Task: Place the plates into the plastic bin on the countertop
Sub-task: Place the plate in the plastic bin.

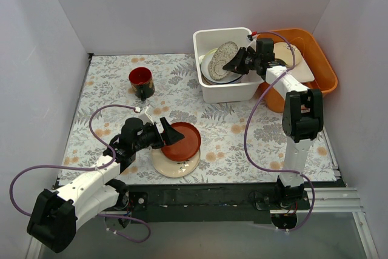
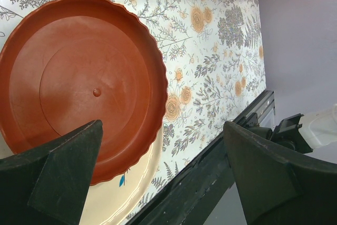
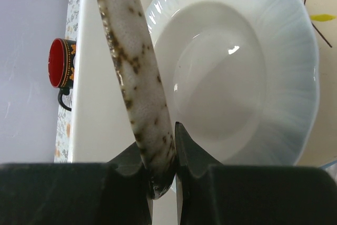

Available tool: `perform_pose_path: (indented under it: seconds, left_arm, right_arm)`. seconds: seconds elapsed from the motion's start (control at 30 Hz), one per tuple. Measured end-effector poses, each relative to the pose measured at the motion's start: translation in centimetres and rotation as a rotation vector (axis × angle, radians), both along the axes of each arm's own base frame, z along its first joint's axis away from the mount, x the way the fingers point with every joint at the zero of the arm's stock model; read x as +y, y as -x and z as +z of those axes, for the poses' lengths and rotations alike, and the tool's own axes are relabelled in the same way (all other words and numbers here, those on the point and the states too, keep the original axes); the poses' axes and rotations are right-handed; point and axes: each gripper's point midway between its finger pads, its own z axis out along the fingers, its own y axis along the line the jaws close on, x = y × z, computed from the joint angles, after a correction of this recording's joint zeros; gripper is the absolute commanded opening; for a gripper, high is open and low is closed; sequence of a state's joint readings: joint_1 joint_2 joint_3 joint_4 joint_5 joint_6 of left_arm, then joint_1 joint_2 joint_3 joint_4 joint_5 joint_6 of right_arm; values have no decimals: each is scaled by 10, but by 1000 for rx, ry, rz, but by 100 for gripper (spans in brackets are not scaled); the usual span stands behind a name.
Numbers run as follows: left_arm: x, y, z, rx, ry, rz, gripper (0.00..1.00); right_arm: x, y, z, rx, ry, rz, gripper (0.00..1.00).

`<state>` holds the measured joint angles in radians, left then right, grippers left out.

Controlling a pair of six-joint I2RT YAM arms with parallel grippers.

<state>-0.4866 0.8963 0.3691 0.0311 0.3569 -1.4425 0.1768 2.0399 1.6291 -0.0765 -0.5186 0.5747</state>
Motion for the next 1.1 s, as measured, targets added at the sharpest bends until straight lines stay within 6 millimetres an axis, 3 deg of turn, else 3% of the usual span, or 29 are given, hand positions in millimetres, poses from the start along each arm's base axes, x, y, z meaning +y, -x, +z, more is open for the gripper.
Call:
perform_pose_path:
  seconds: [0.37,0.6,0.73,1.1]
  left_arm:
    - [0,0,0,0,0,0,98]
    - [0,0,0,0,0,0,98]
    - [0,0,0,0,0,-1,98]
    - [0,0,0,1,1,-2,98]
  right_arm:
    - [-3,-1,-3,6,5,-7,18]
    - [-10,-4,-10,11,25,-23,41]
    - [-17,-3,-18,35,54,-41,46]
    - [-19,-4,-14,3,72,-32,60]
